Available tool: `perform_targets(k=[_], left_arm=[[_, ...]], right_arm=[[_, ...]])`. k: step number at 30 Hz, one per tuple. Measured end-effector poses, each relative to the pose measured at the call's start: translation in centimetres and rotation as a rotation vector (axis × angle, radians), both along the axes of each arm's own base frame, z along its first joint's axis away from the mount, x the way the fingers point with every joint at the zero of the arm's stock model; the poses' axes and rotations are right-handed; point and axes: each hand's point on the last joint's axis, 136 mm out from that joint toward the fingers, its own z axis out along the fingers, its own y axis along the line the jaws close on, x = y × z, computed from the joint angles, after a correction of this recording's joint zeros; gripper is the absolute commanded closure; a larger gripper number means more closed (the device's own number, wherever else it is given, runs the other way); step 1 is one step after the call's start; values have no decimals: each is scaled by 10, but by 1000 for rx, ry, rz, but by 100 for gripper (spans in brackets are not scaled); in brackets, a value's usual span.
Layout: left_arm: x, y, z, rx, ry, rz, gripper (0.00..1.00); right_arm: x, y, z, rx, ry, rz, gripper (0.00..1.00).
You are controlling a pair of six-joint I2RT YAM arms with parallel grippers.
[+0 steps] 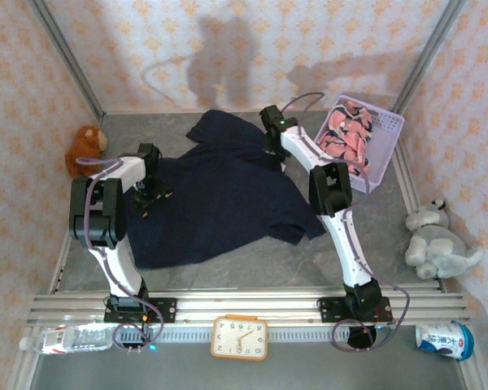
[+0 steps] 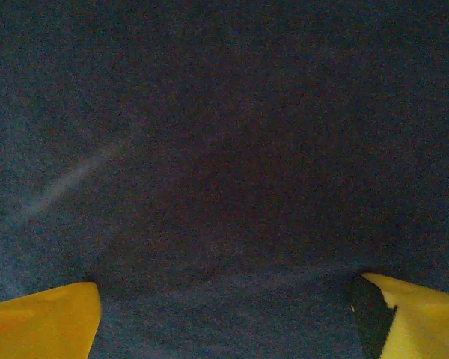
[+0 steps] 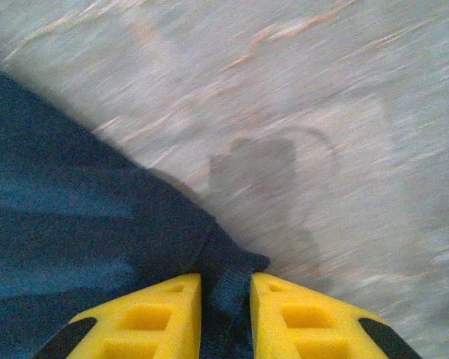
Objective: Fold and stack the mixed laundry pile
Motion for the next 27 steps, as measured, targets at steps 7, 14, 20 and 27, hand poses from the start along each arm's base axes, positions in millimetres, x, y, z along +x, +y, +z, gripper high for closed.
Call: perform_targets(k=[7,14,20,27], left_arm=[[69,-11,4,-43,-44,-123,13],[143,-25,27,-35,-157,-201,8],[160,-32,64,-60,-243,-212,0],[110,-48,106,-88,-276,-231,0]], right_arm=[[22,-82,5,-44,-24,-162,77],[44,-83,22,-3,-85,-125,56],[24,-61,41,50,-56,-9,38],[-68,-55,103,88,-16,107,35]])
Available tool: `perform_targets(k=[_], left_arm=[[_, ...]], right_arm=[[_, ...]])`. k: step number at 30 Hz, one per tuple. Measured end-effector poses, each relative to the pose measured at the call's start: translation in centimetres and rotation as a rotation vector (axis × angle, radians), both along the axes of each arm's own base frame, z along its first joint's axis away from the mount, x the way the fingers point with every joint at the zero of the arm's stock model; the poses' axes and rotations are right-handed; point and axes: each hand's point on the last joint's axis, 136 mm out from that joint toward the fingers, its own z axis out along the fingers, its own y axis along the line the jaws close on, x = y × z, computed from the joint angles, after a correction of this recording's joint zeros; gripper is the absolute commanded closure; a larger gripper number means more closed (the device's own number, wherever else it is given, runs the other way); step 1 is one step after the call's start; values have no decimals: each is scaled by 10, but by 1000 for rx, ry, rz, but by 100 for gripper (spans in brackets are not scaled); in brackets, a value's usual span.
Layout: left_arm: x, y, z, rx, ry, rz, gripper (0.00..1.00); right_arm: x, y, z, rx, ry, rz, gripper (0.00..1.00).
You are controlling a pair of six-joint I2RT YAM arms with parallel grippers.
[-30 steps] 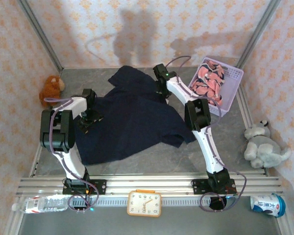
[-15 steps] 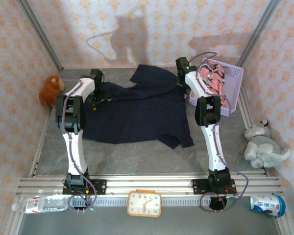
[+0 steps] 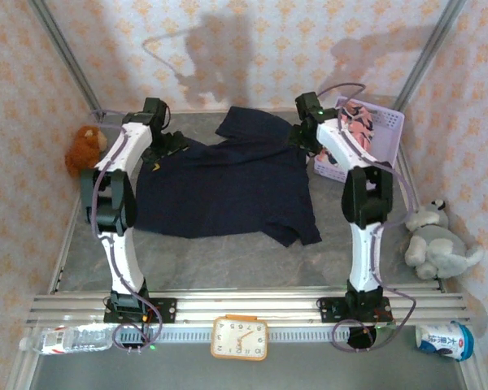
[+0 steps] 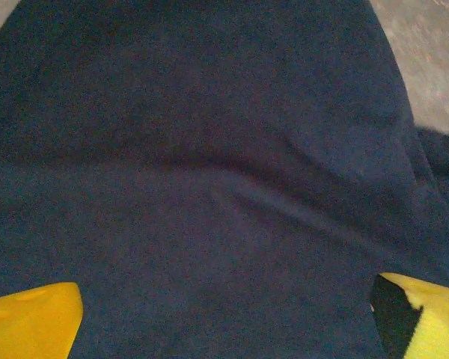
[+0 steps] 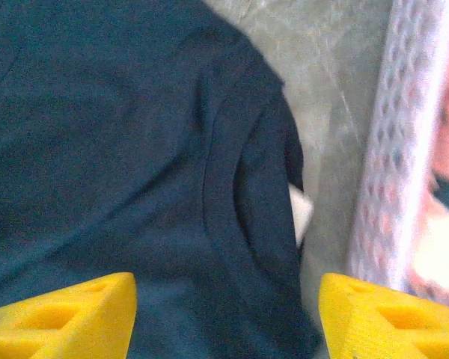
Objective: Fold and stack the mixed laundry pile
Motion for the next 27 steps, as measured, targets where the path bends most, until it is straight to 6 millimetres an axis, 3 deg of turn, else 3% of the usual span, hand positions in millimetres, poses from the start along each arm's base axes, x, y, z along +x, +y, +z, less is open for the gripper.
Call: perform_targets(k=[2,5,11,15,21,27], left_arm=[[-24,-7,6,-28,-16,5,0],[-59,-23,2,-64,-7,7,0],[-107,-66,-48,-97,100,-27,0],[-126,-71,-70,-122,144,15,0],[-125,-70,-63,-142,98,52,0],[-129,-67,-58,-145,68,72,0]], right_arm=[[-33,1,16,27,-10,28,38],[-87,6,17,61,27,78,47],[-201,46,-26,58,181,289,54],[-267,66,-53,25,247,448,55],[-303,68,-77,-38,275,540,56],[-303,79,-93,-103,253,580,64]])
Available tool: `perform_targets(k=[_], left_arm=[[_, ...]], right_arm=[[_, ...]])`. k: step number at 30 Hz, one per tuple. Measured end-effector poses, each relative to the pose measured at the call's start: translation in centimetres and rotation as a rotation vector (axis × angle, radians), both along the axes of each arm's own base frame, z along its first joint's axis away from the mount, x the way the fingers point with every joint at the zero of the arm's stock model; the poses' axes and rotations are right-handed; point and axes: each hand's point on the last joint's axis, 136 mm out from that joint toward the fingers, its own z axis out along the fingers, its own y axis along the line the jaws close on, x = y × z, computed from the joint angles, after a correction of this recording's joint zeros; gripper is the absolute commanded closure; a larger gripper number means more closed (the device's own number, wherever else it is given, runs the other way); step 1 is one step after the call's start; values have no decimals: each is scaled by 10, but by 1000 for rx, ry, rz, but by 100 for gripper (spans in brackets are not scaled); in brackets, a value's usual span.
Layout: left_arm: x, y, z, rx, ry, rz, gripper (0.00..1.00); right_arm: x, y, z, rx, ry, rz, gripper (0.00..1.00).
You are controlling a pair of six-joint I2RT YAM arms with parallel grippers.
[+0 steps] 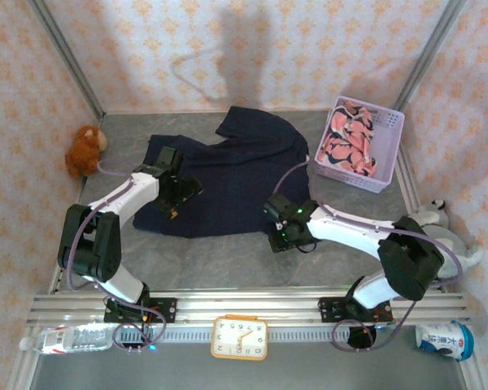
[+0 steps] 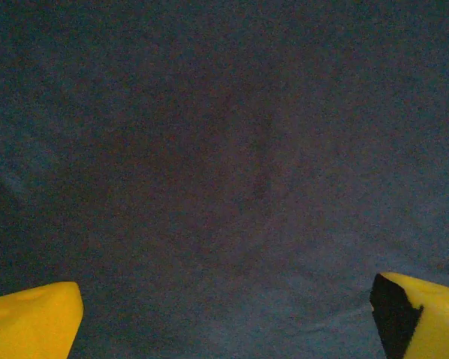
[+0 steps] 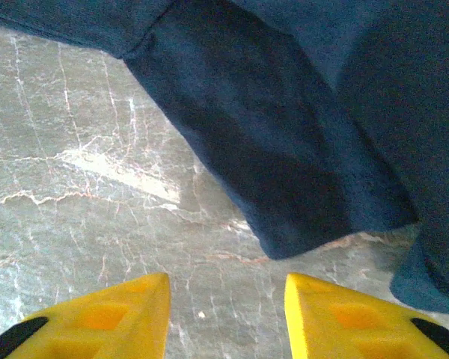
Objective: Fold and stack the mixed laundry pile
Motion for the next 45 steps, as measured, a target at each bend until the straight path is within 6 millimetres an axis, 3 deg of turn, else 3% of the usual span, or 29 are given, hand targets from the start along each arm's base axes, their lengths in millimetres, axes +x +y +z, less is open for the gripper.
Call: perform_targets(k=[6,12,18,22,27,28,29,31,32,37,42,45], left_arm=[[-17,5,-9,9,28,21,0],[-29,10,-3,19,1,35,0],[-39,15,-3,25,-14,61,0],[-42,19,-5,40,-14,70,0],[-42,21,-4,51,-21,74,0],[-42,22,-4,55,-22,75,0],[-41,22,-4,56,-22,76,0],[-41,22,-4,58,-23,76,0],[-42,22,-5,60,-23,77,0],[-44,26,-8,69,-16,82,0],[-43,49,-3,77,-34,140,0],[-45,70,1,86,-46,191,0]], right_arm=[[5,-9,-26,-130,-18,2,73],[15,-6,-25,-161,-51,-6,100],[13,-6,-22,-161,-35,-18,100],[6,14,-3,-64,32,-23,100],[-5,59,43,214,86,-10,100],[-9,64,49,255,108,-3,93],[-12,68,51,275,121,2,72],[-19,75,53,320,167,4,40],[-22,75,52,325,183,-2,35],[-18,62,47,290,180,-70,34],[3,9,43,214,90,-268,43],[-6,-13,31,154,92,-310,43]])
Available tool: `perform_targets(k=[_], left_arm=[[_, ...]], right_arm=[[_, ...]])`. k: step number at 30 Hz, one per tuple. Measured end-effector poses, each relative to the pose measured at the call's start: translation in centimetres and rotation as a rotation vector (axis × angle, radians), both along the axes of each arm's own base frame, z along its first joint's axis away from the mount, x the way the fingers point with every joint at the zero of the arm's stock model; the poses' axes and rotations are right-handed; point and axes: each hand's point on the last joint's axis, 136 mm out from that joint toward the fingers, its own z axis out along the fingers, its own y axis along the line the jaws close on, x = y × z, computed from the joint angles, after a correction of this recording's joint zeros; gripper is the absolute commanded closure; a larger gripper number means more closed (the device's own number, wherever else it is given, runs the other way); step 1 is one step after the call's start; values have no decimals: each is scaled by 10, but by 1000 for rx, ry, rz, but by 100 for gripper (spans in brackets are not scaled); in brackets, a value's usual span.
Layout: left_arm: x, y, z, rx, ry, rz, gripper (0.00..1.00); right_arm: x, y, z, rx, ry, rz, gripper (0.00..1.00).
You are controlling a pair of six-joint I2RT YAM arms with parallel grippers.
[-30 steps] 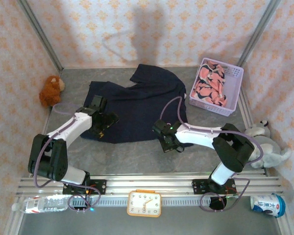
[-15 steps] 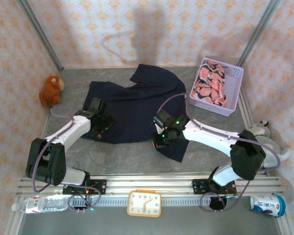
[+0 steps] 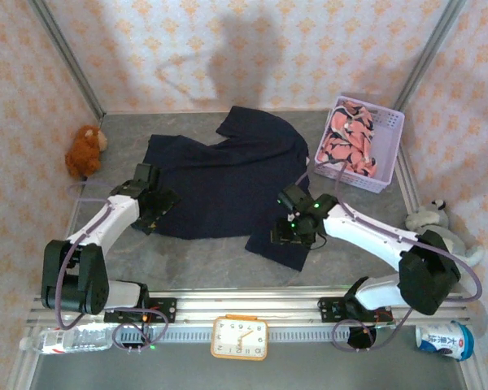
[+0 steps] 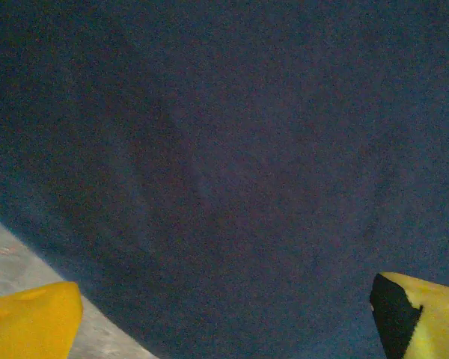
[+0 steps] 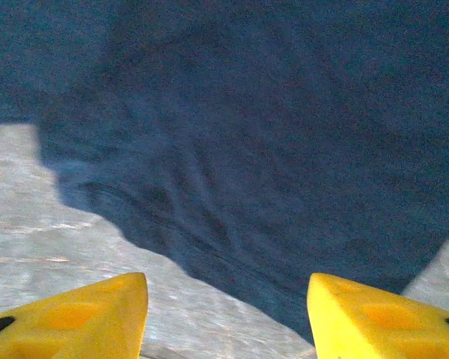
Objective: Fold and stack the mixed laundry pile
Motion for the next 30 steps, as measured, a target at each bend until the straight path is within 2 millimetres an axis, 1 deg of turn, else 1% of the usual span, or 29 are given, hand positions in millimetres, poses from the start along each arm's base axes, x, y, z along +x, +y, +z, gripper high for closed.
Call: perform_targets(k=[5,9,10,11,12,13,14,15,17,20,21,23,26,29,30], left_arm=[[-3,30,-3,27,21,50,0],[-9,51,-16,35,72,99,0],[-11,58,-19,36,85,117,0],[-13,64,-22,35,97,140,0],[-14,67,-24,35,103,149,0],[-17,71,-26,40,111,162,0],[-19,73,-27,47,118,168,0],[-22,76,-29,58,127,172,0],[-26,78,-32,74,140,179,2],[-35,83,-38,102,170,189,8],[-36,84,-41,106,179,190,11],[-37,84,-47,108,199,194,20],[-37,86,-54,115,224,197,37],[-34,90,-55,130,222,198,59],[-33,90,-55,132,218,206,68]], right_arm=[[-22,-24,-29,-87,64,-12,36],[-33,-33,-41,-130,86,-11,36],[-35,-35,-44,-141,91,-10,38],[-37,-38,-48,-158,99,-11,44],[-37,-40,-51,-170,104,-12,54],[-39,-44,-56,-196,115,-22,68],[-39,-46,-59,-213,121,-25,76],[-39,-48,-61,-229,124,-29,82],[-36,-50,-61,-242,114,-44,90],[-33,-51,-60,-252,103,-44,97],[-33,-51,-60,-255,103,-43,99],[-32,-52,-59,-259,99,-44,100],[-30,-51,-59,-265,97,-41,100],[-27,-50,-59,-276,92,-38,100],[-25,-50,-59,-279,89,-38,100]])
